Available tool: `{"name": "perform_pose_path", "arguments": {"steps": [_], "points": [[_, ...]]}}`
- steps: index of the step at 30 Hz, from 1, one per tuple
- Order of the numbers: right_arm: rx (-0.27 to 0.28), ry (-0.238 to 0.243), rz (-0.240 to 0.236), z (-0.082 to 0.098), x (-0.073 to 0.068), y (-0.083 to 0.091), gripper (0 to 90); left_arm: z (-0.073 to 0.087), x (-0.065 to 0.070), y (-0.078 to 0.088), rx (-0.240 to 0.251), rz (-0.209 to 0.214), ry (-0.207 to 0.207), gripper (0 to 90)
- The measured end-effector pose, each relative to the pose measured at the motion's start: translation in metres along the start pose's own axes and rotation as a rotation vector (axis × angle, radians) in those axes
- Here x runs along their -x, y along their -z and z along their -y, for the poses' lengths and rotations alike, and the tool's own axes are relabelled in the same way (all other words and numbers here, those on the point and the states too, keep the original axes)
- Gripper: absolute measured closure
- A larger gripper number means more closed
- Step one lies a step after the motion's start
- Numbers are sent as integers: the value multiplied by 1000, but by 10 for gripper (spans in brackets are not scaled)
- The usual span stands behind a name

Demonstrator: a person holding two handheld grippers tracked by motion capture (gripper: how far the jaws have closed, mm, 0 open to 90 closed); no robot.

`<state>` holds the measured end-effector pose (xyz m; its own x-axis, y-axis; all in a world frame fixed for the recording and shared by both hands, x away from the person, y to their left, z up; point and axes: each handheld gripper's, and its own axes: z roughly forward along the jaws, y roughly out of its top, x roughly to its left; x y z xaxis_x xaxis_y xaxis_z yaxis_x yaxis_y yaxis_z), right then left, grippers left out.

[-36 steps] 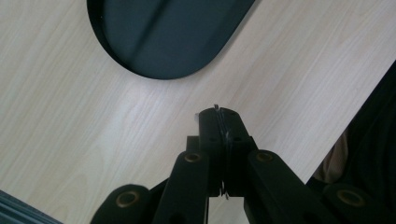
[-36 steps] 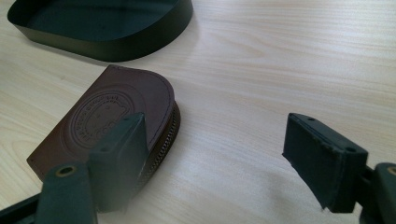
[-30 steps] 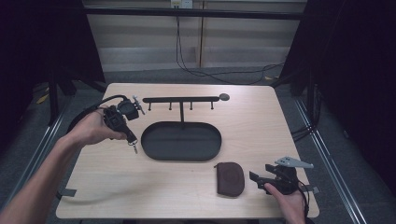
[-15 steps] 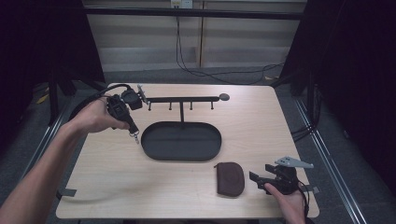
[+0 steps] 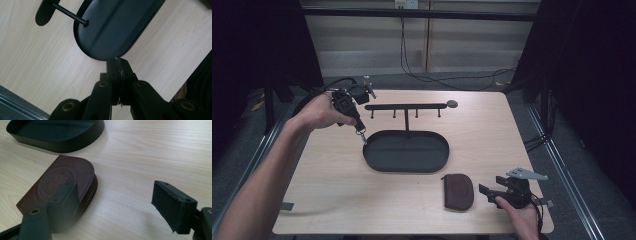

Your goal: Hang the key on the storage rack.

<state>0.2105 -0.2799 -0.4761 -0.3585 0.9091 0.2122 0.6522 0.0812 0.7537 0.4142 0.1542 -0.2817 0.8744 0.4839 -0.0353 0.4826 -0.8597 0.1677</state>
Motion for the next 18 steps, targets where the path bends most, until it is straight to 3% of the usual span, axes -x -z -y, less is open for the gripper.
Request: {"name": "perform_pose_path", "arguments": {"steps": [8, 18], "points": [[-4, -6, -2, 0, 1, -1, 213, -12, -11, -1, 7, 7, 25, 893], [3, 1, -5, 0, 0, 0, 213, -26, -14, 2, 8, -8, 28, 893]]}}
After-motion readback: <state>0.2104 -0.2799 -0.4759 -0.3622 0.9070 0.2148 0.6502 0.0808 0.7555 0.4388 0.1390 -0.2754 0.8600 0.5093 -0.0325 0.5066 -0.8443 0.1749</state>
